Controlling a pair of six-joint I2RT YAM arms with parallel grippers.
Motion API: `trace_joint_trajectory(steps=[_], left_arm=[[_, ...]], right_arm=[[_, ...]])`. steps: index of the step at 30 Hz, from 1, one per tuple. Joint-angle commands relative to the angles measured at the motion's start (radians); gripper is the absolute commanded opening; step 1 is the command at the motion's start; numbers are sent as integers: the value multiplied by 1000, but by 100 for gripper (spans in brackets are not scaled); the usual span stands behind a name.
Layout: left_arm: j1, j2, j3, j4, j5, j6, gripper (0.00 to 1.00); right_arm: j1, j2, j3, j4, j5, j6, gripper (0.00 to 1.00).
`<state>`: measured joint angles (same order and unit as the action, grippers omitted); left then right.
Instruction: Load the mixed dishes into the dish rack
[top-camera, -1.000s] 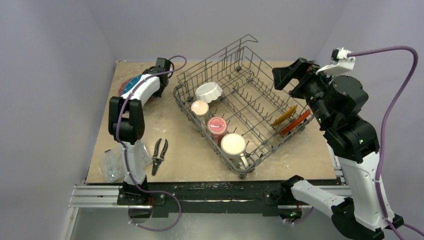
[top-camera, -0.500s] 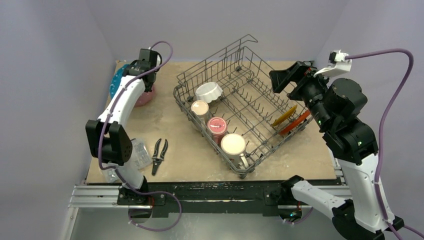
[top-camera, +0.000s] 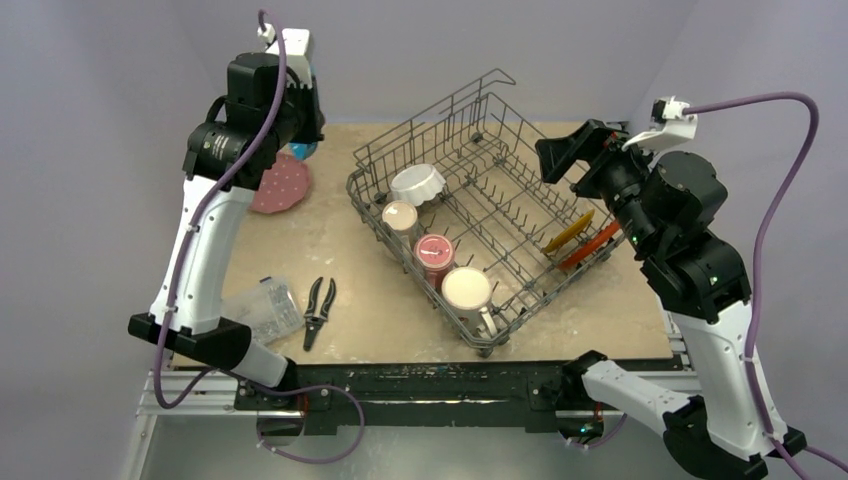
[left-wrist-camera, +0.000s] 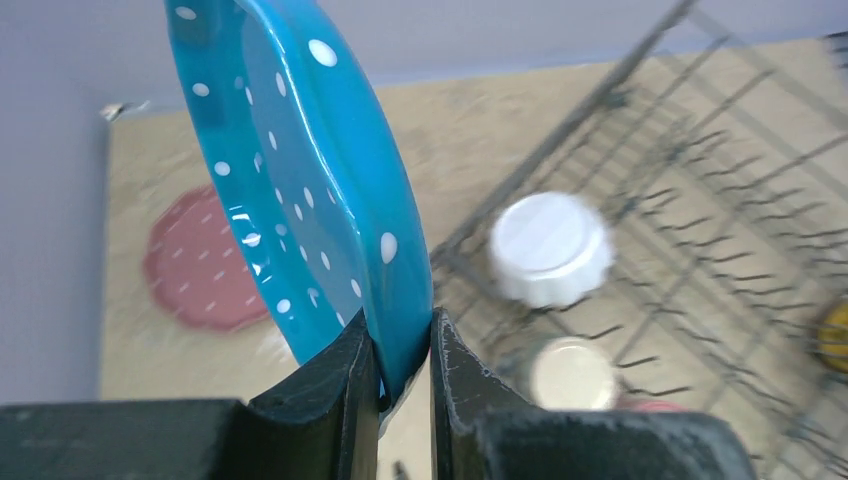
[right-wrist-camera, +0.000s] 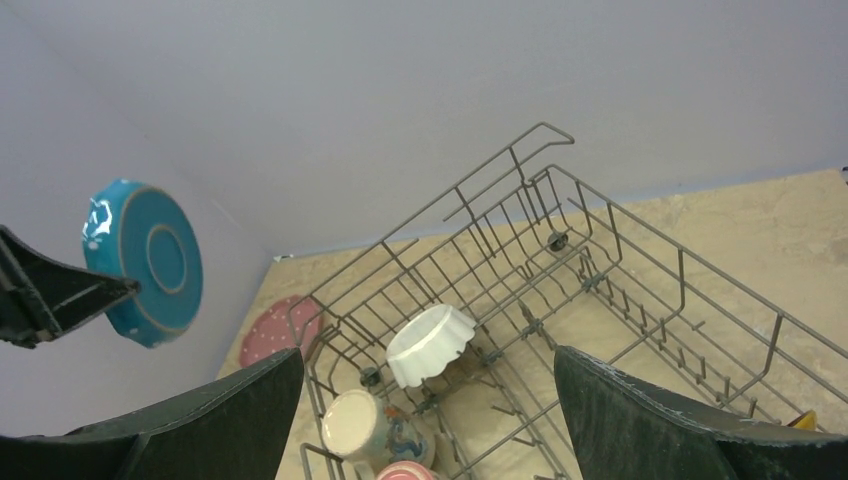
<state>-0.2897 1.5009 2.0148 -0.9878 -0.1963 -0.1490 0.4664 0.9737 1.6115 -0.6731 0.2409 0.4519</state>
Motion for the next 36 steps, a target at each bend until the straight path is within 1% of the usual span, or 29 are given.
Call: trace_joint_trajectory(steps=[1,5,8,13,15,22,27,33,36], left_arm=[[-106,6,162,196,131,-80,0],[-191,48,220,271,287,-111,0],[-227,92,222,349,458,-155,0],[-279,212,264,401,749,-207,0],[-295,252,264,438,832,-234,0],[-354,405,302,567,972,-344,0],[-397,512,369,629,981,-419,0],[-431,605,458,666,984,-453,0],[-443,636,469,702,1002,-462,0]], right_arm=[[2,-5,30,16,14,2,98],[3,-12,32,8,31,13,98],[3,-19,32,9,45,24,98],[2,-41,37,10,77,36,98],[3,-53,37,8,94,40,98],[3,-62,54,-35,124,71,98],[3,-59,71,-88,128,101,98],[2,-67,92,-139,124,121,98],[2,-85,77,-153,116,133,98]])
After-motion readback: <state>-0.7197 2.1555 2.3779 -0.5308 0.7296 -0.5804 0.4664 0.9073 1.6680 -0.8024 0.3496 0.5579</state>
